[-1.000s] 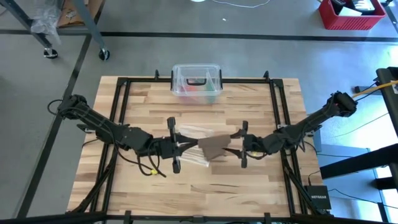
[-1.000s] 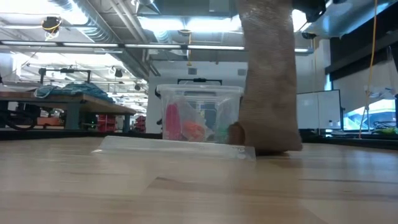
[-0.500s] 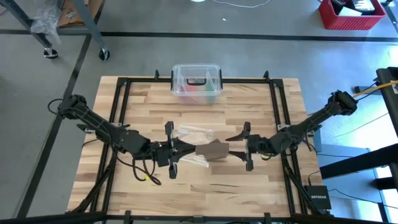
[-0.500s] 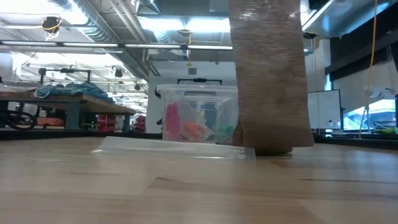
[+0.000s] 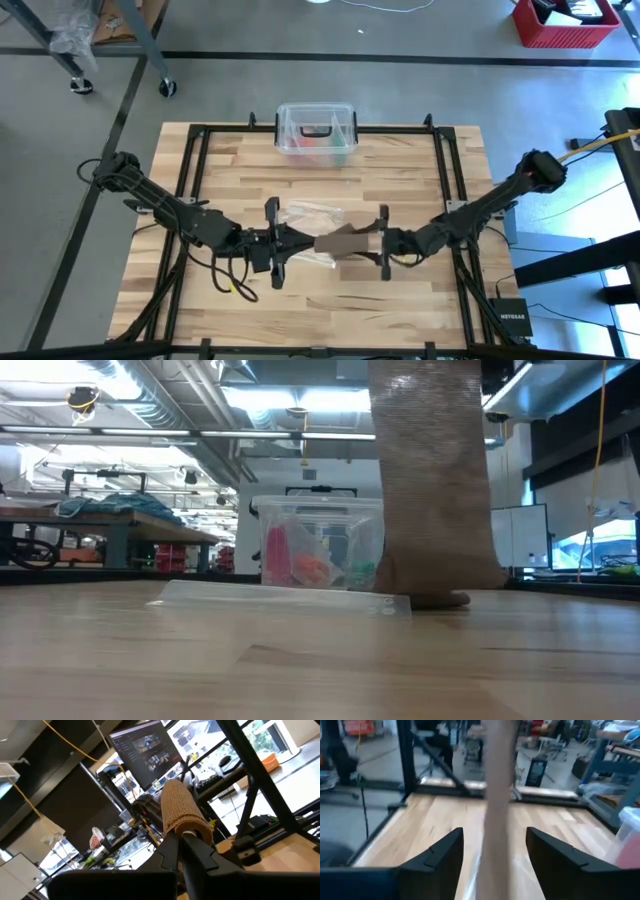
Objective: Roll bandage
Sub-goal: Roll the brown bandage
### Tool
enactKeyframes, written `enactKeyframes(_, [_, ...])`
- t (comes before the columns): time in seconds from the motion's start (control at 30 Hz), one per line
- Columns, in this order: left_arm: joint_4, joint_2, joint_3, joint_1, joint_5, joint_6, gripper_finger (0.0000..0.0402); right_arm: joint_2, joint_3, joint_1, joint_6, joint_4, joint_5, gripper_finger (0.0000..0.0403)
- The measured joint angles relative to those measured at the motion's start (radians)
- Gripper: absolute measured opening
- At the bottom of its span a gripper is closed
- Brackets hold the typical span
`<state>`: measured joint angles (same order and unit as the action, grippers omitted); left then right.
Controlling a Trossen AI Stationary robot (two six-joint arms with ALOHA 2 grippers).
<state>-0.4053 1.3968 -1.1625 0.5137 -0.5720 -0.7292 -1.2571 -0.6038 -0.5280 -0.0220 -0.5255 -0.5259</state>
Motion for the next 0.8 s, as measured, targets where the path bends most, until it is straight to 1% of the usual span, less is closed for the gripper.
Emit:
enactKeyframes(0.07, [0.0,0.0,0.0,0.003,0.0,0.009,0.0,-0.022,0.0,0.002,-0.003,-0.031,0.022,0.0216])
enactKeyframes(0.2, [0.004,0.0,0.0,0.004,0.0,0.017,0.0,-0.062,0.0,0.014,0.066,-0.049,0.051,0.0216])
enactKeyframes(0.3, [0.0,0.0,0.0,0.003,0.0,0.011,0.0,-0.093,0.0,0.022,0.014,-0.056,0.039,0.0207])
enactKeyframes(0.4, [0.001,0.0,0.0,0.003,0.0,0.007,0.0,-0.111,0.0,0.025,-0.035,-0.068,0.054,0.0168])
enactKeyframes(0.5, [-0.002,0.0,0.0,0.004,0.0,-0.008,0.0,-0.116,0.0,0.025,-0.061,-0.074,0.067,0.0104])
enactKeyframes(0.6, [0.0,0.0,0.0,0.003,0.0,-0.006,0.0,-0.116,0.0,0.025,-0.11,-0.076,0.066,0.0028])
enactKeyframes(0.63, [-0.002,0.001,0.0,0.003,0.0,-0.006,0.0,-0.116,0.0,0.025,-0.137,-0.083,0.065,0.0015])
enactKeyframes(0.67, [-0.003,0.001,0.0,0.002,0.0,-0.005,0.0,-0.116,0.0,0.025,-0.152,-0.095,0.065,0.001])
enactKeyframes(0.8, [-0.021,0.001,0.0,-0.002,0.0,0.005,0.0,-0.116,0.0,0.025,-0.166,-0.105,0.065,0.0025])
